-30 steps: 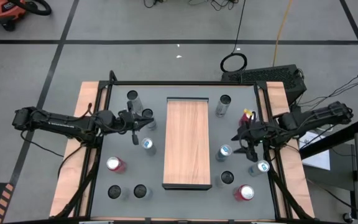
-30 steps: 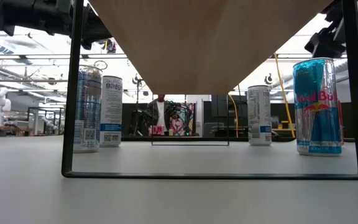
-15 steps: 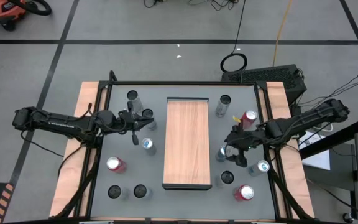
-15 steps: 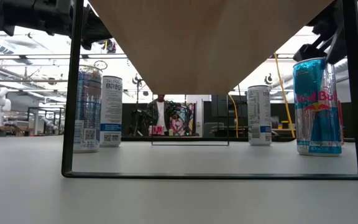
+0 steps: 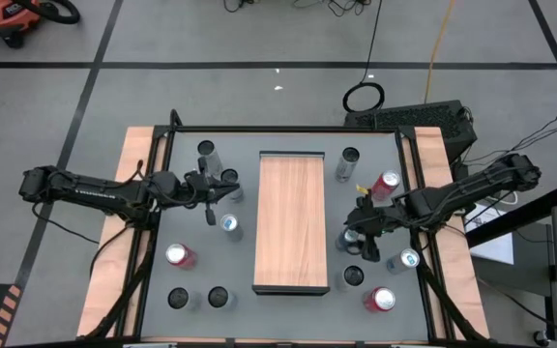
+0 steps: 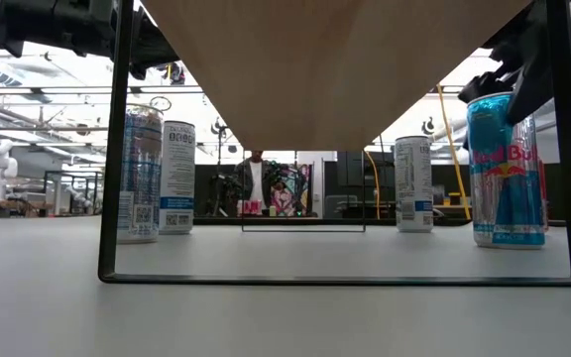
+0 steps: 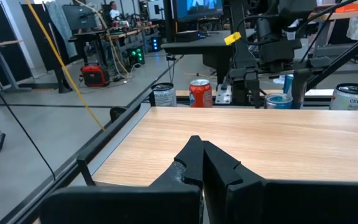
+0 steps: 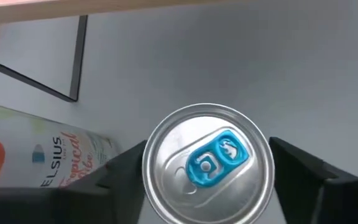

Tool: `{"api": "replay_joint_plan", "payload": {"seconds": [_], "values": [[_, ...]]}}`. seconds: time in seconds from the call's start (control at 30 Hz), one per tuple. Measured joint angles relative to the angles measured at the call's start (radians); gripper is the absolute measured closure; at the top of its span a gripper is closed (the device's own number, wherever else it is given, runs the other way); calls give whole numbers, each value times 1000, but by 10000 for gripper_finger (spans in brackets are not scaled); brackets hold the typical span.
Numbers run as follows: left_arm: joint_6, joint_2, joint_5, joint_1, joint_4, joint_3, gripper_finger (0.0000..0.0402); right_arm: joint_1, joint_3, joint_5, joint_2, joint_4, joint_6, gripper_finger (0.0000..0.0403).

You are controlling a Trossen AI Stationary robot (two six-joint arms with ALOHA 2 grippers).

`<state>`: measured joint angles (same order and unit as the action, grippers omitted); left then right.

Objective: Place canned beverage on shelf
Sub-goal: Put the middle right blue soda can on the shelf

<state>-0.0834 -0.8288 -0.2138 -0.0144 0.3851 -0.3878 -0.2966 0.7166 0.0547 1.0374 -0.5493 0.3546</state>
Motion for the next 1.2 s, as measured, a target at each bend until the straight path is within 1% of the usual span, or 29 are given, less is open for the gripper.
{"api": "replay_joint_plan", "payload": {"seconds": [0.13, 0.23, 0.37, 0.5, 0.6, 0.83, 1.03, 1.2], "values": [[0, 0, 0, 0, 0, 0, 402, 0, 0, -3, 0, 3, 0, 216], [0, 0, 0, 0, -1, 0, 402, 0, 0, -2, -1, 5, -1, 244], [0, 0, 0, 0, -1, 0, 402, 0, 0, -1, -1, 4, 1, 245], [0, 0, 0, 0, -5, 0, 402, 0, 17, -2, 2, -13, 7, 224], [0, 0, 0, 0, -6, 0, 402, 0, 60, -3, 2, -30, -6, 220], [0, 0, 0, 0, -6, 0, 402, 1, 170, -3, -1, -106, -73, 232], [3, 0, 0, -1, -6, 0, 402, 0, 240, -3, -40, -154, -134, 231], [25, -3, 0, -2, -6, 0, 402, 0, 245, 2, -116, -155, -189, 231]]}}
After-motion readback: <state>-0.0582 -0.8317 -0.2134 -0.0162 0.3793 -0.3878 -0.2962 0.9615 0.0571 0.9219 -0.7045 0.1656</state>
